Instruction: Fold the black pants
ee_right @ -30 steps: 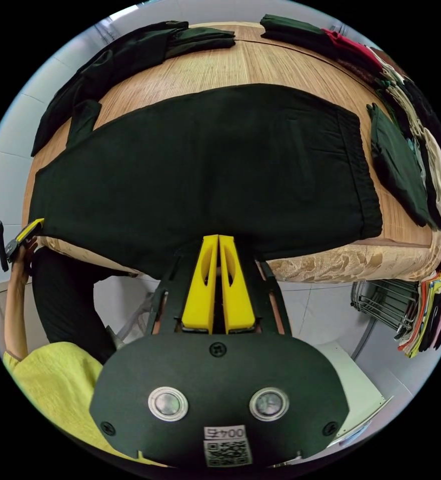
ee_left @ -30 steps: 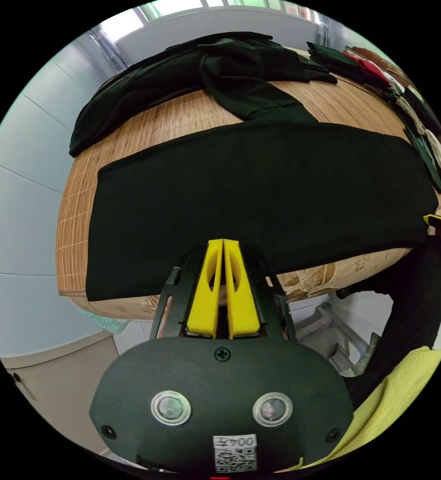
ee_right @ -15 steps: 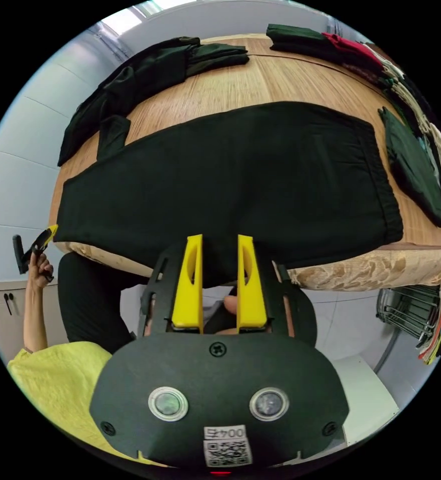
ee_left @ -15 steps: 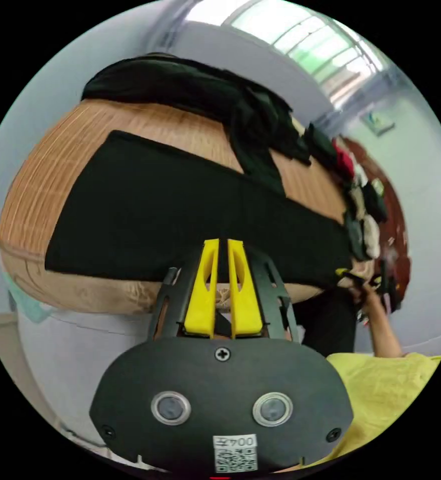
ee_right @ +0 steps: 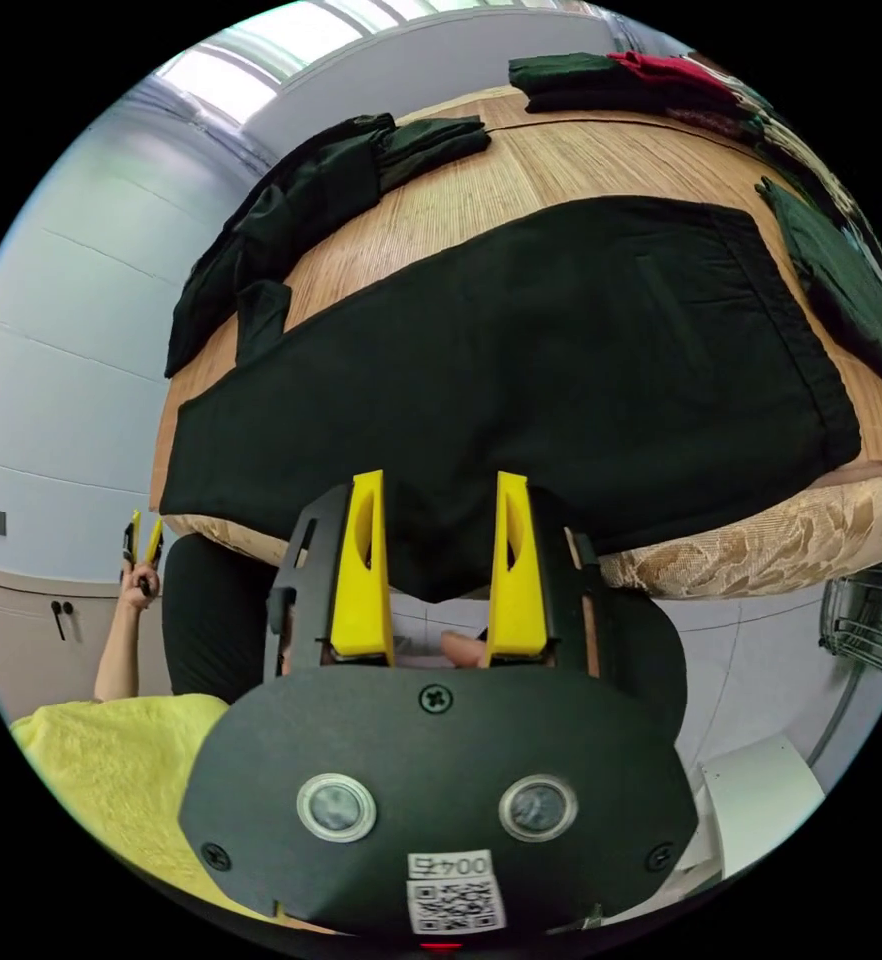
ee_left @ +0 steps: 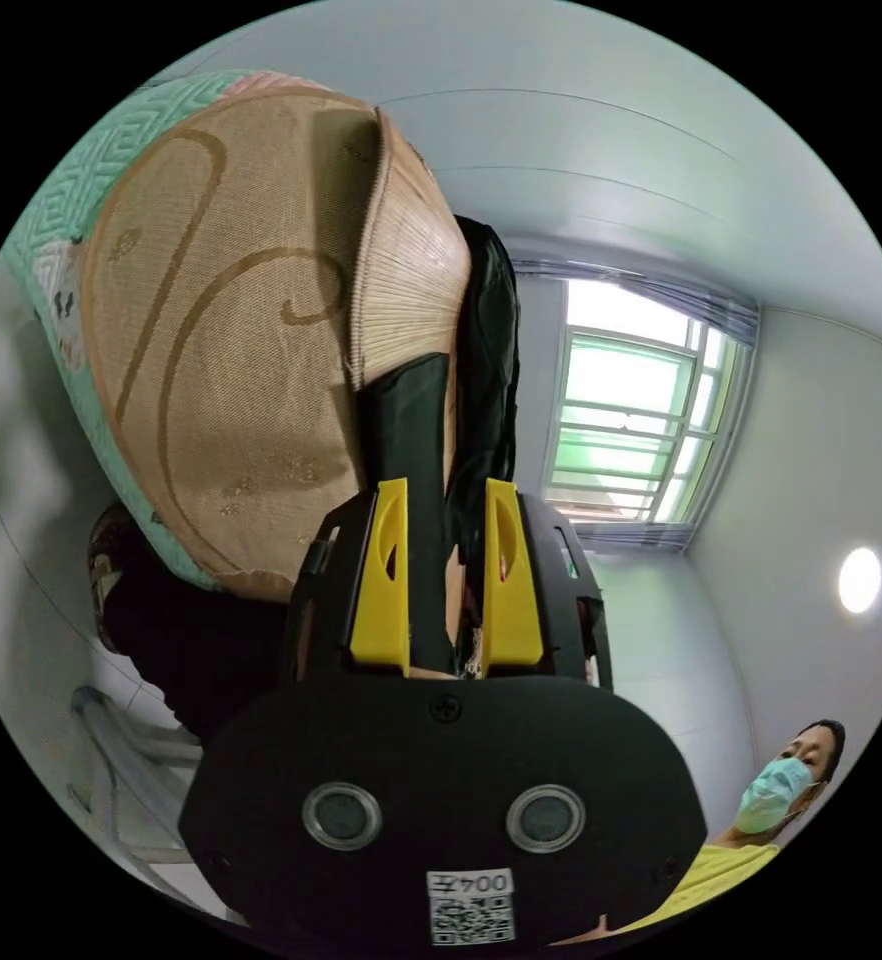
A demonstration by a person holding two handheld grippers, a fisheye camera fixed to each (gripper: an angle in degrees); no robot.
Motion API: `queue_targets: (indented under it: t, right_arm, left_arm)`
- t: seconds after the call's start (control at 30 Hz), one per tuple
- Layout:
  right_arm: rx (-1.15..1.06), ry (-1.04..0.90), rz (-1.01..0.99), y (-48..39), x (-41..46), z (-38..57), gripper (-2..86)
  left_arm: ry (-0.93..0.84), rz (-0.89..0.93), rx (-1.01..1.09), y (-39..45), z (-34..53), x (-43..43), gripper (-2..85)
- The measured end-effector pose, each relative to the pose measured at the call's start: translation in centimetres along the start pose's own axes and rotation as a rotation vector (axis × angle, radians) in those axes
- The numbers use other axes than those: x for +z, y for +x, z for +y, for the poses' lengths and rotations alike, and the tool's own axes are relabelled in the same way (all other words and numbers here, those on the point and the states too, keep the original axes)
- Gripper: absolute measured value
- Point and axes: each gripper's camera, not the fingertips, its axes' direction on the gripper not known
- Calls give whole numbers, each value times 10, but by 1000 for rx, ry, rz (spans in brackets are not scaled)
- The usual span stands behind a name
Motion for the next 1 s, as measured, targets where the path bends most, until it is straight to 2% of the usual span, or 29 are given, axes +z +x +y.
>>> queue_targets:
  t: [0.33, 0.7, 0.9, 1.0]
  right_arm:
    - [-13, 23, -6, 13, -26, 15, 167]
    - [18, 34, -42, 32, -54, 25, 161]
    - [24, 36, -42, 37, -67, 28, 159]
    - [26, 38, -42, 38, -73, 29, 159]
  left_arm:
    - [-1, -13, -51, -22, -26, -9, 122]
    - [-19, -40, -9, -12, -36, 7, 116]
    - [-79, -162, 85, 10, -41, 33, 116]
    - [-115, -298, 233, 34, -33, 52, 117]
